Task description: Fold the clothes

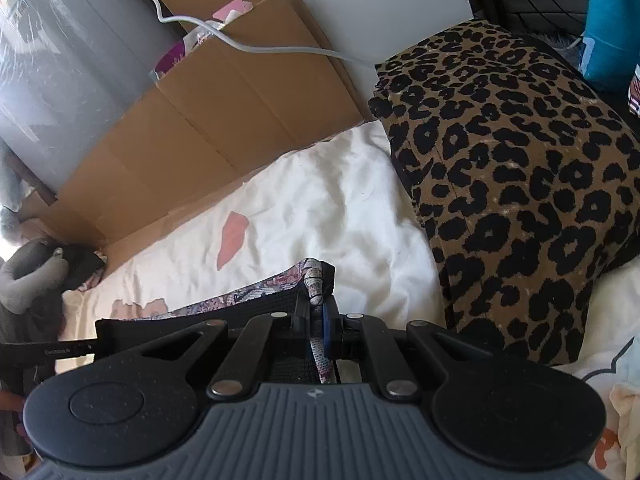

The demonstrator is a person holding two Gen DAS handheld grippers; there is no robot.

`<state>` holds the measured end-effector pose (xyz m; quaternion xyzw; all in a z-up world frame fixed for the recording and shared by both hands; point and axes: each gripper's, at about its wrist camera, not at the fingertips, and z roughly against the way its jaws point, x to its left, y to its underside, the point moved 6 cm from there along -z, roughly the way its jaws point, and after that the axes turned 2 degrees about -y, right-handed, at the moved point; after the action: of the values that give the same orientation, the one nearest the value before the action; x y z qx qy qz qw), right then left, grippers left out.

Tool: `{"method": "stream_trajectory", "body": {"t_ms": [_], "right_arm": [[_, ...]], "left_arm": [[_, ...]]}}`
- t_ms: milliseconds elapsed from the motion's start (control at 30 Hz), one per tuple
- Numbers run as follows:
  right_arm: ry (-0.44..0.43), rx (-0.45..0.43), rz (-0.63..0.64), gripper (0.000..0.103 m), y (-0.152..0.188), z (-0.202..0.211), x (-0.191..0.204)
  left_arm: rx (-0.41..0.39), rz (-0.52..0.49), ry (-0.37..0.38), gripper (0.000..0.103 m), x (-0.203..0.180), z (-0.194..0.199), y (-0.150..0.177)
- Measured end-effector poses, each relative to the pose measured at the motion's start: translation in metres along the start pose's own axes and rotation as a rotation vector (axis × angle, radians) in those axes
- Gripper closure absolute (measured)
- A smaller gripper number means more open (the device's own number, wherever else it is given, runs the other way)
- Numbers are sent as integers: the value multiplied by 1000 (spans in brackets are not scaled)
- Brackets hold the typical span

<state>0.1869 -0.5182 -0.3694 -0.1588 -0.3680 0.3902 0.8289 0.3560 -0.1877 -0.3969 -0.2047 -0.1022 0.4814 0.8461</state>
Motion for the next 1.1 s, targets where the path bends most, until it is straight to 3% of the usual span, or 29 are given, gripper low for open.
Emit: {"method": "stream_trajectory", "body": {"t_ms": [333,433,500,533,567,600,800,900,1100], "right_arm": [[48,65,-40,98,4,-41,-13],[62,95,-33,95,5,-55,-12],[61,100,-41,83,4,-56,-14],[57,96,-44,79,3,-52,-14],[48,82,-47,63,1,-47,-14],[44,64,-49,54,0,-40,-15],[-10,-1,-23,53,8,-1,-9],[-16,4,38,53,20,7,1],[-88,42,87,54,49,17,27]], "left_arm": [[86,22,-61,96,0,-36,15],[108,18,-108,88,-3,-40,18],[107,49,-103,83,-2,-35,17],[99,56,-103,76,-1,-29,17],[88,55,-109,66,0,-23,17],[77,55,-115,63,1,-16,17],[-17,31,-58,61,-16,28,18],[-10,60,1,61,-31,36,25],[37,31,24,64,-71,31,48]]}}
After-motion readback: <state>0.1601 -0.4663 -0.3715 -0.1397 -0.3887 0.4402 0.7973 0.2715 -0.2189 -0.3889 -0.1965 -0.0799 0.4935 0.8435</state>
